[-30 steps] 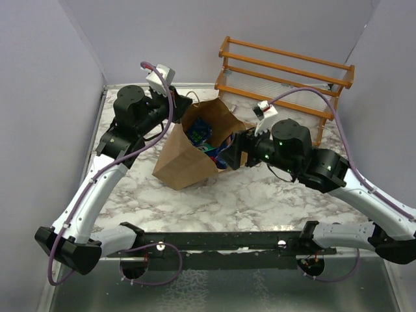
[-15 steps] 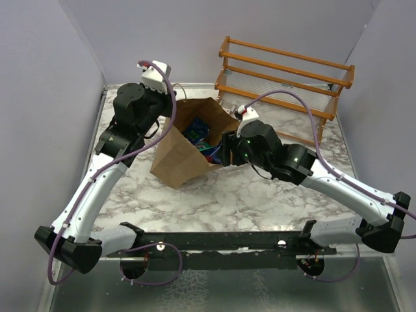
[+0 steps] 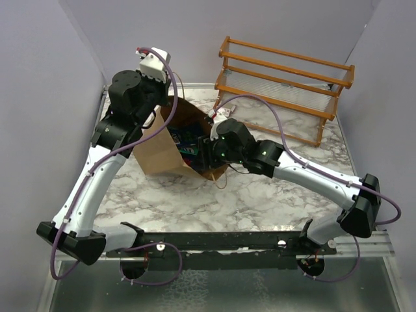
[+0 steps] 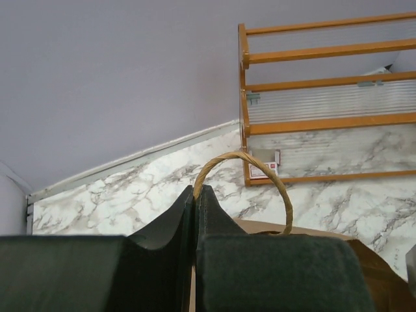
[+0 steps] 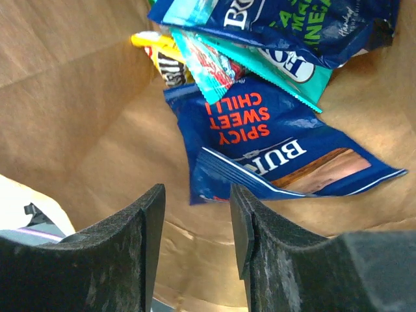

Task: Take the snacks out of the paper bag
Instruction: Adjust the paper bag at the center of the board.

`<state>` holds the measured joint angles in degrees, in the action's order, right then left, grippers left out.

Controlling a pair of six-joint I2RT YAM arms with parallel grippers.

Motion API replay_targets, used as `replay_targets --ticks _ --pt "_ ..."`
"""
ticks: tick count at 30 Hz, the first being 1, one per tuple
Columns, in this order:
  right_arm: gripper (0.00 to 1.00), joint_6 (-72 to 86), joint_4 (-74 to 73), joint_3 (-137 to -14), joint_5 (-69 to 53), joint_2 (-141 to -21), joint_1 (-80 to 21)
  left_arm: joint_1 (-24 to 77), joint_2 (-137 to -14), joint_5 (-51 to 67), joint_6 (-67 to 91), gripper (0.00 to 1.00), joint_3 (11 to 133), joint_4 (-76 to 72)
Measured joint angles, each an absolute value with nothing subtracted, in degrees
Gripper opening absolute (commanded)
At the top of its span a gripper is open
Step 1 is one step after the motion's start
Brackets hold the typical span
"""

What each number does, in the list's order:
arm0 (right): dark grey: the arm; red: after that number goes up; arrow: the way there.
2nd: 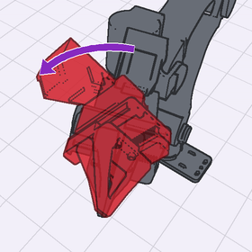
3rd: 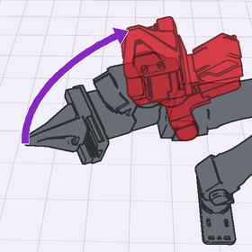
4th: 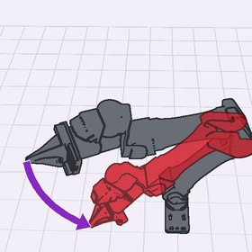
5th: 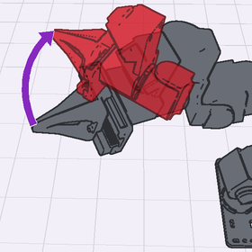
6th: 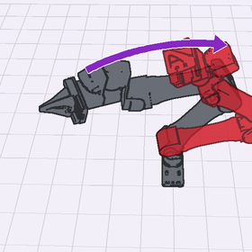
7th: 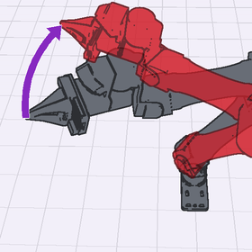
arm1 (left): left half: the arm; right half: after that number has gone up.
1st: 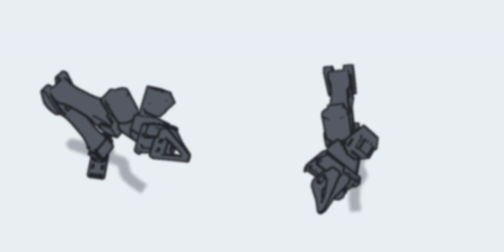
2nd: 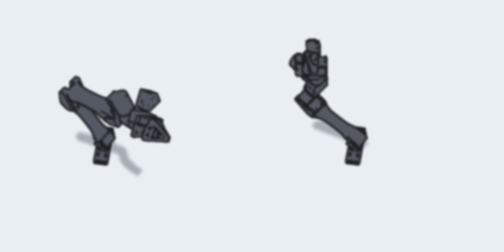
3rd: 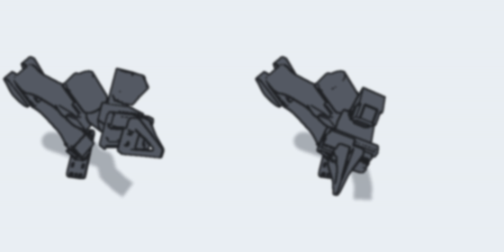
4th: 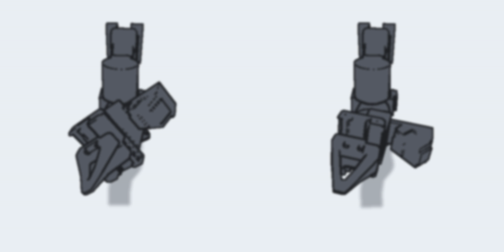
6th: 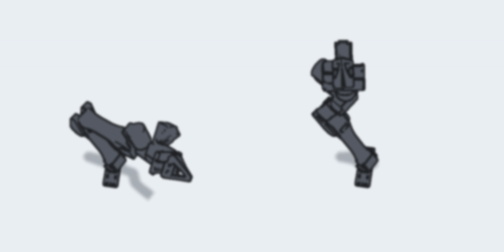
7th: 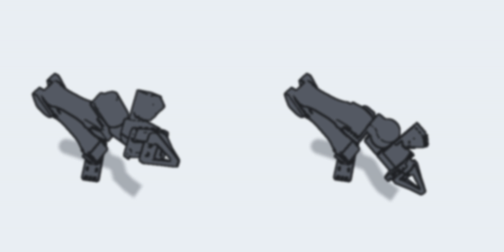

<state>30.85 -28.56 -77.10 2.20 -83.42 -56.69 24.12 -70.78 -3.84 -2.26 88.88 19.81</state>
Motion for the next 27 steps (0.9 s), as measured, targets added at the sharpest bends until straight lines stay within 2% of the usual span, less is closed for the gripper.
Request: replay_targets --ticks 4,10,15,27 --pt "0.46 31.4 -27.1 -77.2 -0.4 -85.4 -56.7 23.9 -70.6 -0.8 -2.5 0.0 87.5 19.3" --pt "0.47 36.9 -27.9 -76.5 1.9 -84.0 -56.7 23.9 -62.5 7.2 -1.7 0.0 72.7 14.2" --pt "0.47 45.1 -32.7 -75.3 4.0 -81.2 -56.7 23.9 -56.4 12.6 1.3 0.0 65.7 9.8" --pt "0.49 57.4 -36.7 -70.8 7.6 -80.1 -56.7 23.9 -52.9 18.1 8.9 0.0 62.5 4.3"
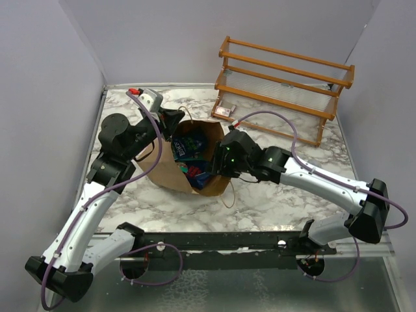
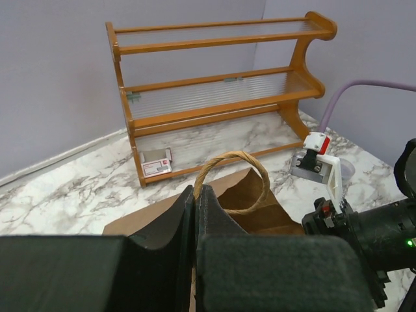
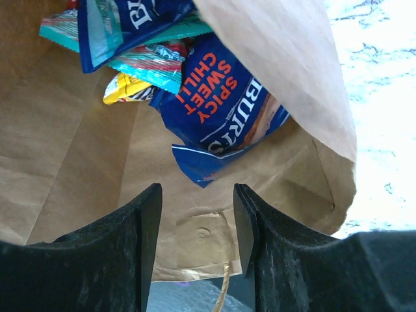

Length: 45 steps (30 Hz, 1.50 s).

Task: Take the snacks out of the paper bag
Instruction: Adjust the paper bag at the center of the board, then take out the snack from the paper bag.

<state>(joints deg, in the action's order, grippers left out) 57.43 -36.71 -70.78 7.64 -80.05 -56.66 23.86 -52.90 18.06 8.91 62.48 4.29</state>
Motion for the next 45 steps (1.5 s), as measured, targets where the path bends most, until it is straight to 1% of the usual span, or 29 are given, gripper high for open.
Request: replay_targets --ticks 3,9,13,19,21,23,24,26,27,28,37,45 --pt "0.5 59.3 -36.8 -70.1 7.7 -80.1 -56.7 23.9 -52.6 18.7 9.6 0.0 61.7 3.8" --pt "0.63 62.8 -36.9 -68.5 9.3 -80.4 -56.7 23.9 -52.4 19.7 10.4 0.0 60.2 2.3" --pt "0.62 65.6 -37.1 -67.9 10.7 -81.7 -56.7 23.9 -52.4 21.0 11.0 0.0 59.2 1.1" --pt "0.55 69.3 -37.0 -67.9 12.7 -84.8 -56.7 23.9 -52.4 23.1 11.6 0.0 58.6 0.4" --pt "0.5 70.8 -37.1 -67.9 13.3 -85.9 -56.7 23.9 -52.3 23.5 11.8 0.0 58.6 0.4" --pt "0.44 72.1 -37.2 -67.9 13.9 -86.8 -56.6 23.9 -51.9 23.7 11.9 0.0 58.3 0.4" --pt "0.37 72.6 -37.2 -67.9 14.1 -87.3 -56.6 23.9 -51.7 23.8 11.9 0.0 58.2 0.4" --pt "0.14 73.1 -37.2 -68.1 14.2 -87.9 -56.6 23.9 -51.3 23.8 12.0 0.0 58.0 0.4" --pt "0.05 73.1 -37.3 -68.4 14.3 -88.4 -56.6 23.9 -51.2 23.8 12.0 0.0 58.0 0.4" --pt "0.02 73.2 -37.2 -68.6 14.3 -88.6 -56.6 23.9 -51.0 23.8 12.0 0.0 58.0 0.4" --pt "0.01 67.4 -36.5 -73.2 14.3 -88.8 -56.6 23.9 -50.5 23.7 11.9 0.0 57.1 0.4" --pt "0.01 63.0 -34.2 -74.5 13.5 -84.6 -56.6 23.9 -50.8 23.8 11.9 0.0 56.4 0.4"
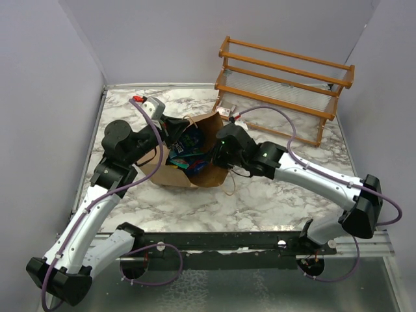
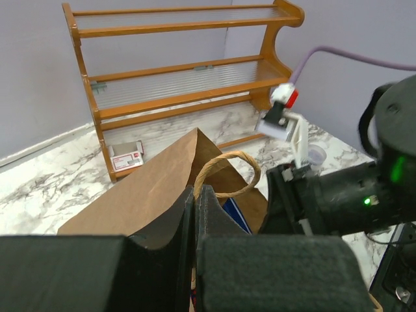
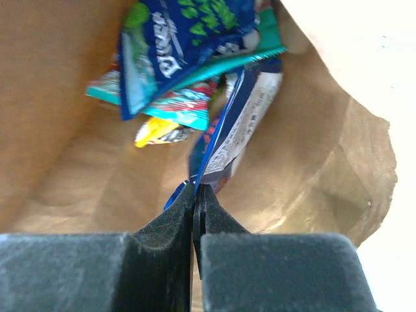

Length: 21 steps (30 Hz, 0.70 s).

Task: Take the snacks out of the paper bag
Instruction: Take out the snack from the paper bag.

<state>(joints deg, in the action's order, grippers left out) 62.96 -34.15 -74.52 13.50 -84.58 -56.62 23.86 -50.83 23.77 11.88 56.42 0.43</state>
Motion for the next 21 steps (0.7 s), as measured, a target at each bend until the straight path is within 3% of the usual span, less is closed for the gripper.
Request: replay_targets --ticks 21 --pt "0.01 53.3 -27.7 -79.4 13.8 -65.3 -56.6 23.9 -50.3 19.4 11.6 0.0 56.4 0.6"
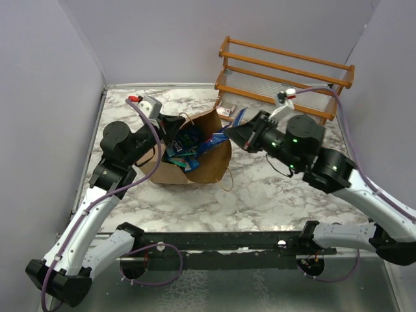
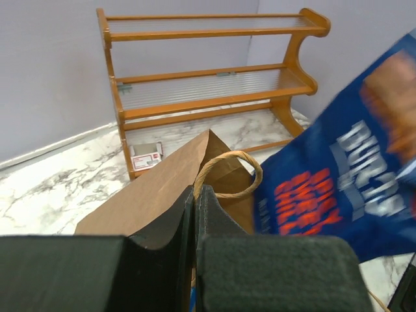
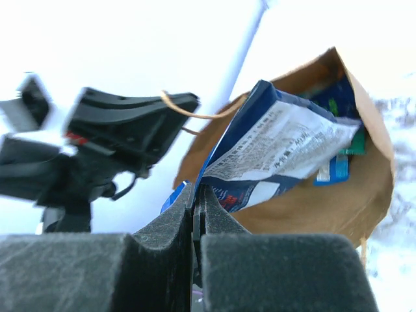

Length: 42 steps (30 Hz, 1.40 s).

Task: Take the snacks out of the paper bag
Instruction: Take out the snack from the paper bag, then place the snack at the center of the board.

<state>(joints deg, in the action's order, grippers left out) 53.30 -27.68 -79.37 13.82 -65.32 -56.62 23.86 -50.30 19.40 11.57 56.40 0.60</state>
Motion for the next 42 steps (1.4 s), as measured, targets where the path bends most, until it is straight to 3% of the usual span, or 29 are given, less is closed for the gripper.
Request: replay_targets --ticks 6,12,18,25,29,33,42 --pt "0.03 40.3 -24.0 -78.8 16.3 -53.3 -56.6 23.9 -49.1 15.7 11.6 0.0 55.4 0.5" --pt "0.01 28.9 -24.5 -78.2 31.9 -46.3 -56.6 23.9 -48.9 14.5 11.6 0.0 55.3 0.5" --pt "0.01 18.0 -24.1 -69.9 45.1 -46.6 -56.6 23.9 -49.0 14.5 11.6 0.0 55.3 0.6" --pt "0.01 15.9 -24.9 -64.9 49.8 -56.0 -55.3 23.9 -49.1 14.5 11.7 0.0 55.4 0.7" --pt "0.01 18.6 -27.0 -64.2 43.0 -62.5 -46.7 23.9 -49.3 14.5 12.0 0.0 55.6 0.9" --pt "0.01 21.4 -28.5 -65.5 28.8 -70.7 -34.9 23.9 -49.4 14.5 12.1 0.0 55.9 1.1" --pt "0.01 21.5 -28.6 -71.1 -4.2 -88.1 -28.4 23.9 -49.4 14.5 12.3 0.0 55.9 1.2"
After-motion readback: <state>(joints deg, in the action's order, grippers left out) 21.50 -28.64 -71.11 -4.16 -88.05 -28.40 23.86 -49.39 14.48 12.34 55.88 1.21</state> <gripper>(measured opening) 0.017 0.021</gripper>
